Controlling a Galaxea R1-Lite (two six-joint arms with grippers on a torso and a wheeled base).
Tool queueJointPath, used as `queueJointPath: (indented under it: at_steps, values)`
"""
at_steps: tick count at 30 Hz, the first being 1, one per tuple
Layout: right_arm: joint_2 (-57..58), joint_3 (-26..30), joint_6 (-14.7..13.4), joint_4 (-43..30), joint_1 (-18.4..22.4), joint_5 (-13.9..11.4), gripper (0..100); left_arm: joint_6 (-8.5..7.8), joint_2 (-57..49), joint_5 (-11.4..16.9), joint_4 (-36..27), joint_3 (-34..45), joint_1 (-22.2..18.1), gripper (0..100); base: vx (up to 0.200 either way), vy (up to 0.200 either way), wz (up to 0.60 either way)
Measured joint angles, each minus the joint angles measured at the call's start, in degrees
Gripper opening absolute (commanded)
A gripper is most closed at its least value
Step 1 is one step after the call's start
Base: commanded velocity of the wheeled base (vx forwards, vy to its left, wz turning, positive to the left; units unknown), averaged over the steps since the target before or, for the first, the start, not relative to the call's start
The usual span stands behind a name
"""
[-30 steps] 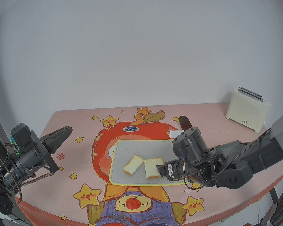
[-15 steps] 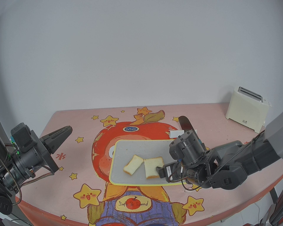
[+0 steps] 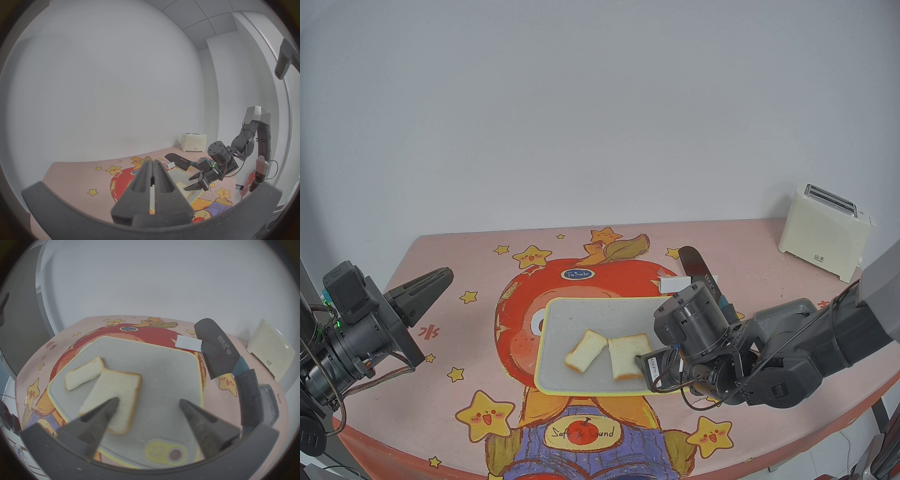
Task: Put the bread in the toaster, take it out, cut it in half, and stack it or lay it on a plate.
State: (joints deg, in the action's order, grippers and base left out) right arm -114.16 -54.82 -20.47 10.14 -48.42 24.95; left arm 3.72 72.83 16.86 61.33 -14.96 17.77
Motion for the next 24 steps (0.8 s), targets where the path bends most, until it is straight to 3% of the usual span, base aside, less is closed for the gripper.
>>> queueJointPath:
  at_steps: [24]
  values:
    - [5.88, -0.33, 0.41, -0.16, 0.16, 0.02, 0, -0.02, -0.04, 0.02, -0.02, -0.06, -0.02, 0, 0.0, 0.0, 0.0]
